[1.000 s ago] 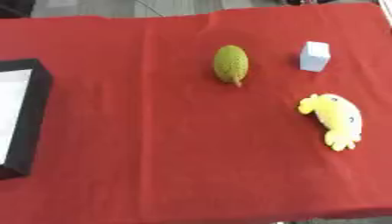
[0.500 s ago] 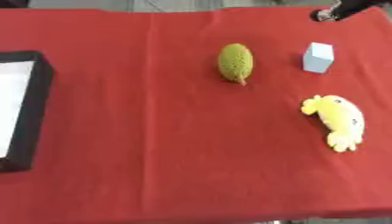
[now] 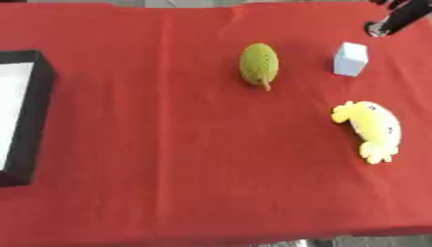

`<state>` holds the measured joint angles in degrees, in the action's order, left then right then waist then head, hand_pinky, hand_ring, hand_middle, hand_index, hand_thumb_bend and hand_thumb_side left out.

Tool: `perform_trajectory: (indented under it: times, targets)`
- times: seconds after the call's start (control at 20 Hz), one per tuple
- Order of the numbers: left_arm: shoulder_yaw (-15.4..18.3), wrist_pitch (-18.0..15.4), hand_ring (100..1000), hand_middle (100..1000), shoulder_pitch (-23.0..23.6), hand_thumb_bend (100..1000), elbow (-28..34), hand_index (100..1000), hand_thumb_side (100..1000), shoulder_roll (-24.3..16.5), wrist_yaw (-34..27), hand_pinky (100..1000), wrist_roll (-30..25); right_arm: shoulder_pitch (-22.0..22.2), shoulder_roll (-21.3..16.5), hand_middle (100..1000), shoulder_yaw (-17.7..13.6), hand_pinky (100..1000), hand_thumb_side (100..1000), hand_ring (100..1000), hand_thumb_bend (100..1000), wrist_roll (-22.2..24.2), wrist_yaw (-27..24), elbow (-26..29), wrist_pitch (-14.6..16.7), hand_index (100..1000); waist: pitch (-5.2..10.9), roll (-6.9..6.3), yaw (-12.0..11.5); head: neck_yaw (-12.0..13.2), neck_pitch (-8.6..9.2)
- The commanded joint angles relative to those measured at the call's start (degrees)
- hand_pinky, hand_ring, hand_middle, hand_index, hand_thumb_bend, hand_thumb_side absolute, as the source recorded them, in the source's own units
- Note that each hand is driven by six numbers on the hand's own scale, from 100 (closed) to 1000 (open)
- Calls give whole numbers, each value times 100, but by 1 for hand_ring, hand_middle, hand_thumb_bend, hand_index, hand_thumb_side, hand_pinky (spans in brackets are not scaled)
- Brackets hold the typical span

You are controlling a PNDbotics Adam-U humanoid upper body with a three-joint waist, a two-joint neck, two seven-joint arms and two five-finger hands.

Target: Pick up the objects with one hand, pass them to the other hand, and then place them into the box on the other side of the table.

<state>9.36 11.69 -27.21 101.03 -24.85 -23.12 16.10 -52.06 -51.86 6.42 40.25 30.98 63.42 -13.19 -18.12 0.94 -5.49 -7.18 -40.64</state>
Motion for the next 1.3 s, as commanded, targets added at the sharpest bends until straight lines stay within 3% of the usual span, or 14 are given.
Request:
perform_trajectory:
  times: [0.05,0.65,1.05,1.3]
  targets:
    - [21,2,740,720,-69,862,125,794,523,-165,8,896,-4,-60,-251,933,-38,939,179,954,195,9,144,-28,25,929,93,-22,-10,-22,77]
    - [22,15,740,724,-51,867,132,793,517,-136,4,898,21,3,-225,906,38,942,113,943,266,7,539,-146,172,928,62,-86,-33,17,468]
    - [20,31,738,724,-51,866,151,792,516,-126,1,899,29,5,-216,907,78,948,100,946,260,204,634,-174,378,929,17,-92,-46,23,416]
    - [26,45,737,723,-49,865,164,791,515,-120,4,900,39,-2,-217,910,85,950,100,946,262,313,581,-178,448,931,-14,-85,-55,30,291]
